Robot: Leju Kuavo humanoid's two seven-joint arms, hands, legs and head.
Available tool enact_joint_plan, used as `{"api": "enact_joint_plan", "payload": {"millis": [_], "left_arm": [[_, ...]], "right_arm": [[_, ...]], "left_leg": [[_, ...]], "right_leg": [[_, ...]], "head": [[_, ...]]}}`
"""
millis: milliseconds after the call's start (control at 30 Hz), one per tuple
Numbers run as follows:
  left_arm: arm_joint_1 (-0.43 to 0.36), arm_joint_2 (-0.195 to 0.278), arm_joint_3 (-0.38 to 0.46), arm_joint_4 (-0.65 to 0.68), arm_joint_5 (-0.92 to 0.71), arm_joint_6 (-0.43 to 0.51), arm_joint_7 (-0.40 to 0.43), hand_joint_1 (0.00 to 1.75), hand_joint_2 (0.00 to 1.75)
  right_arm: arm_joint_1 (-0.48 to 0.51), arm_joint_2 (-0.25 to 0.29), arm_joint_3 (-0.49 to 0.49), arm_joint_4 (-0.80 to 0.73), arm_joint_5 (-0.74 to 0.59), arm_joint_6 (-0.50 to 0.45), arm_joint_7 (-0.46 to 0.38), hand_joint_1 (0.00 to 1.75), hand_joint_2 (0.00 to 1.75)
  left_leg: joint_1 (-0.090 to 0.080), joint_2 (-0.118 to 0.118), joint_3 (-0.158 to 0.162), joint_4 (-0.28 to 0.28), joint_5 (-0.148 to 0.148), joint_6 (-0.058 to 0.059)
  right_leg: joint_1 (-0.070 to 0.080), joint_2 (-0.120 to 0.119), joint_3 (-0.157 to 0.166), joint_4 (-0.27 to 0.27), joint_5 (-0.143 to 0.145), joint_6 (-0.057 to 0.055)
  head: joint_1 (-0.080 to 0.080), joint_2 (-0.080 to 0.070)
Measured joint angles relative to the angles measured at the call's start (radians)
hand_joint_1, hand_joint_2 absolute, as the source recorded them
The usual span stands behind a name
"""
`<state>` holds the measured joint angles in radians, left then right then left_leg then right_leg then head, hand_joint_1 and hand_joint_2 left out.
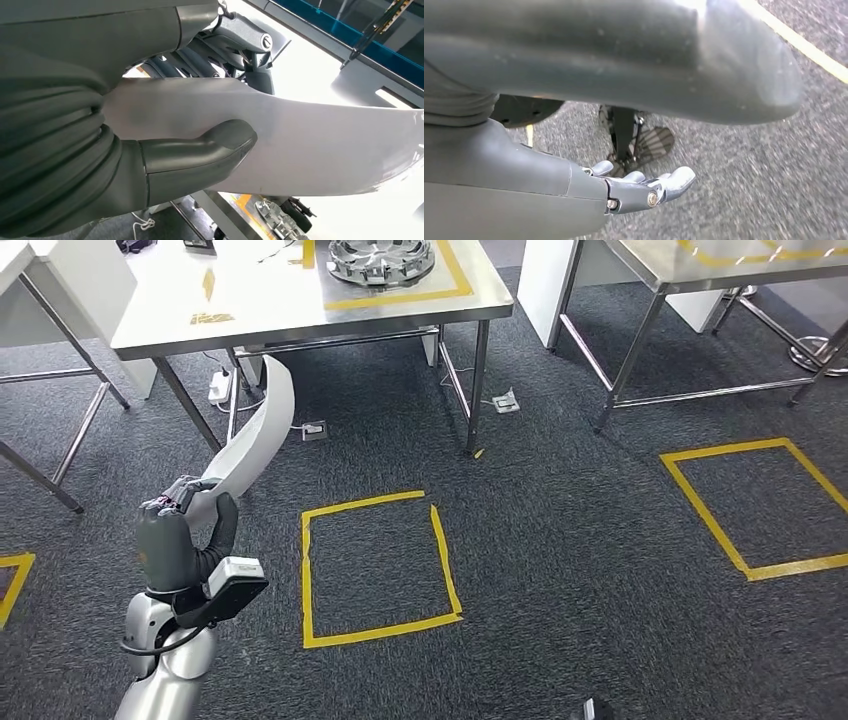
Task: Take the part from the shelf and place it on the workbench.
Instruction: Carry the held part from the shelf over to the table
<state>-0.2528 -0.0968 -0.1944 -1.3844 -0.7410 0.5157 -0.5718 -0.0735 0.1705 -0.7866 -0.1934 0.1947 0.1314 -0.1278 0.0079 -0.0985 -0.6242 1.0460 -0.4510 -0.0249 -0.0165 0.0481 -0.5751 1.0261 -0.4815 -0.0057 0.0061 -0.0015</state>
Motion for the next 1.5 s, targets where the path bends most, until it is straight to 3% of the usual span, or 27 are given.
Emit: {"api": "enact_joint_plan", "payload": {"millis": [33, 100, 167, 200, 233, 300, 367, 400, 500, 567, 667, 800, 867, 967, 1033, 1100, 1133, 1167, 1200, 1267, 1300, 1367, 1500], "left_arm": [[-0.003, -0.001, 0.0, 0.001, 0.003, 0.0, -0.002, 1.75, 1.75], [-0.008, -0.003, -0.001, 0.003, 0.007, -0.001, -0.004, 1.75, 1.75], [-0.009, -0.004, -0.003, 0.007, 0.008, -0.001, -0.004, 1.75, 1.75], [-0.009, -0.005, -0.003, 0.009, 0.008, -0.002, -0.004, 1.75, 1.75], [-0.009, -0.005, -0.004, 0.01, 0.008, -0.002, -0.005, 1.75, 1.75], [-0.01, -0.006, -0.004, 0.011, 0.009, -0.002, -0.005, 1.75, 1.75], [-0.011, -0.008, -0.004, 0.011, 0.009, -0.002, -0.005, 1.75, 1.75], [-0.012, -0.009, -0.004, 0.012, 0.009, -0.002, -0.006, 1.75, 1.75], [-0.011, -0.012, -0.005, 0.012, 0.01, -0.003, -0.006, 1.75, 1.75], [-0.012, -0.012, -0.005, 0.012, 0.014, -0.003, -0.006, 1.75, 1.75], [-0.012, -0.013, -0.005, 0.012, 0.025, -0.008, -0.007, 1.75, 1.75], [-0.015, -0.013, -0.005, 0.012, 0.045, -0.015, -0.014, 1.75, 1.75], [-0.016, -0.013, -0.005, 0.012, 0.053, -0.016, -0.018, 1.75, 1.75], [-0.021, -0.014, -0.005, 0.011, 0.061, -0.019, -0.024, 1.75, 1.75], [-0.026, -0.017, -0.005, 0.011, 0.064, -0.022, -0.028, 1.75, 1.75], [-0.028, -0.021, -0.005, 0.013, 0.067, -0.024, -0.03, 1.75, 1.75], [-0.028, -0.023, -0.005, 0.015, 0.068, -0.025, -0.03, 1.75, 1.75], [-0.028, -0.024, -0.005, 0.017, 0.068, -0.026, -0.031, 1.75, 1.75], [-0.028, -0.025, -0.005, 0.018, 0.068, -0.027, -0.031, 1.75, 1.75], [-0.029, -0.028, -0.005, 0.019, 0.069, -0.027, -0.031, 1.75, 1.75], [-0.029, -0.029, -0.005, 0.019, 0.069, -0.028, -0.031, 1.75, 1.75], [-0.03, -0.03, -0.005, 0.019, 0.069, -0.029, -0.031, 1.75, 1.75], [-0.03, -0.031, -0.005, 0.015, 0.069, -0.03, -0.032, 1.75, 1.75]], "right_arm": [[0.001, 0.001, -0.001, 0.0, -0.002, -0.003, -0.002, 0.0, 0.0], [0.005, 0.0, -0.004, 0.0, -0.006, -0.008, -0.006, 0.0, 0.0], [0.007, 0.0, -0.007, 0.0, -0.006, -0.009, -0.007, 0.0, 0.0], [0.008, 0.0, -0.008, 0.0, -0.006, -0.009, -0.007, 0.0, 0.0], [0.007, 0.0, -0.009, 0.0, -0.006, -0.009, -0.007, 0.0, 0.0], [0.007, 0.0, -0.009, 0.0, -0.006, -0.009, -0.007, 0.0, 0.0], [0.005, 0.0, -0.01, 0.0, -0.006, -0.009, -0.007, 0.0, 0.0], [0.005, 0.0, -0.01, 0.0, -0.006, -0.009, -0.007, 0.0, 0.0], [0.005, -0.001, -0.013, 0.0, -0.006, -0.009, -0.007, 0.0, 0.0], [0.004, -0.001, -0.015, 0.0, -0.007, -0.01, -0.007, 0.0, 0.0], [0.004, -0.001, -0.017, 0.0, -0.008, -0.012, -0.007, 0.0, 0.0], [0.004, -0.002, -0.018, 0.0, -0.008, -0.012, -0.009, 0.0, 0.0], [0.004, -0.002, -0.018, 0.0, -0.007, -0.012, -0.009, 0.0, 0.0], [0.004, -0.002, -0.018, 0.0, -0.006, -0.01, -0.009, 0.0, 0.0], [0.003, -0.002, -0.02, 0.0, -0.006, -0.009, -0.01, 0.0, 0.0], [0.004, -0.002, -0.023, 0.0, -0.008, -0.009, -0.009, 0.0, 0.0], [0.005, -0.002, -0.024, 0.0, -0.008, -0.009, -0.008, 0.0, 0.0], [0.006, -0.002, -0.025, 0.0, -0.009, -0.009, -0.008, 0.0, 0.0], [0.006, -0.002, -0.025, 0.0, -0.009, -0.009, -0.007, 0.0, 0.0], [0.006, -0.003, -0.026, 0.0, -0.009, -0.008, -0.007, 0.0, 0.0], [0.006, -0.003, -0.026, 0.0, -0.01, -0.008, -0.007, 0.0, 0.0], [0.006, -0.002, -0.027, 0.0, -0.01, -0.006, -0.007, 0.0, 0.0], [0.007, -0.001, -0.028, 0.0, -0.012, -0.005, -0.008, 0.0, 0.0]], "left_leg": [[-0.001, 0.027, -0.014, 0.03, -0.019, -0.004], [-0.001, 0.078, -0.067, 0.146, -0.08, -0.009], [0.001, 0.089, -0.115, 0.248, -0.114, -0.014], [0.002, 0.09, -0.116, 0.253, -0.105, -0.015], [0.002, 0.091, -0.098, 0.219, -0.08, -0.014], [0.001, 0.096, -0.027, 0.087, -0.023, -0.008], [-0.001, 0.1, 0.017, 0.001, -0.002, 0.001], [-0.002, 0.1, 0.021, -0.009, -0.005, 0.005], [-0.002, 0.097, 0.02, -0.011, -0.001, 0.011], [-0.003, 0.096, 0.02, -0.011, -0.001, 0.016], [-0.005, 0.096, 0.02, -0.01, -0.002, 0.023], [-0.012, 0.097, 0.017, -0.006, -0.004, 0.032], [-0.014, 0.097, 0.016, -0.006, -0.004, 0.036], [-0.009, 0.096, 0.022, -0.019, 0.0, 0.048], [-0.003, 0.096, 0.03, -0.031, 0.004, 0.057], [-0.002, 0.096, 0.031, -0.03, 0.003, 0.059], [-0.002, 0.095, 0.031, -0.029, 0.001, 0.058], [-0.001, 0.094, 0.032, -0.027, -0.001, 0.055], [0.0, 0.092, 0.033, -0.024, -0.005, 0.051], [0.005, 0.09, 0.035, -0.014, -0.016, 0.038], [0.005, 0.089, 0.034, -0.008, -0.023, 0.03], [0.003, 0.087, 0.034, -0.004, -0.034, 0.015], [0.006, 0.09, 0.036, 0.015, -0.055, -0.009]], "right_leg": [[-0.002, -0.008, 0.003, -0.004, 0.003, -0.006], [0.0, -0.022, 0.004, -0.005, 0.003, -0.014], [0.002, -0.036, 0.004, -0.004, 0.001, -0.015], [0.002, -0.041, 0.005, -0.003, 0.0, -0.015], [0.002, -0.045, 0.006, -0.003, -0.001, -0.013], [0.003, -0.05, 0.007, 0.001, -0.005, -0.007], [0.009, -0.053, 0.005, 0.006, -0.009, -0.001], [0.012, -0.054, 0.004, 0.007, -0.01, -0.002], [0.013, -0.054, 0.006, 0.002, -0.006, -0.006], [0.013, -0.054, 0.009, -0.004, -0.003, -0.001], [0.012, -0.054, 0.011, -0.011, 0.0, 0.008], [0.006, -0.055, 0.012, -0.015, 0.004, 0.028], [0.003, -0.056, 0.012, -0.016, 0.004, 0.032], [0.001, -0.058, 0.009, -0.007, -0.004, 0.043], [-0.001, -0.056, -0.025, 0.064, -0.044, 0.047], [-0.002, -0.053, -0.095, 0.197, -0.101, 0.049], [-0.004, -0.053, -0.125, 0.25, -0.115, 0.051], [-0.005, -0.053, -0.139, 0.268, -0.11, 0.052], [-0.007, -0.053, -0.133, 0.244, -0.085, 0.053], [-0.012, -0.053, -0.078, 0.117, -0.017, 0.054], [-0.011, -0.052, -0.05, 0.06, 0.003, 0.052], [-0.008, -0.049, -0.027, 0.016, 0.003, 0.04], [-0.006, -0.048, -0.007, 0.012, -0.011, 0.003]], "head": [[-0.003, 0.0], [-0.008, 0.0], [-0.008, 0.0], [-0.008, 0.0], [-0.008, 0.0], [-0.008, 0.0], [-0.008, 0.0], [-0.007, 0.0], [-0.006, 0.0], [-0.006, 0.0], [-0.006, 0.0], [-0.007, 0.0], [-0.007, 0.0], [-0.007, 0.0], [-0.005, 0.0], [-0.003, 0.0], [-0.003, 0.0], [-0.003, 0.0], [-0.003, 0.0], [-0.003, 0.0], [-0.003, 0.0], [-0.003, 0.0], [-0.005, 0.0]]}}
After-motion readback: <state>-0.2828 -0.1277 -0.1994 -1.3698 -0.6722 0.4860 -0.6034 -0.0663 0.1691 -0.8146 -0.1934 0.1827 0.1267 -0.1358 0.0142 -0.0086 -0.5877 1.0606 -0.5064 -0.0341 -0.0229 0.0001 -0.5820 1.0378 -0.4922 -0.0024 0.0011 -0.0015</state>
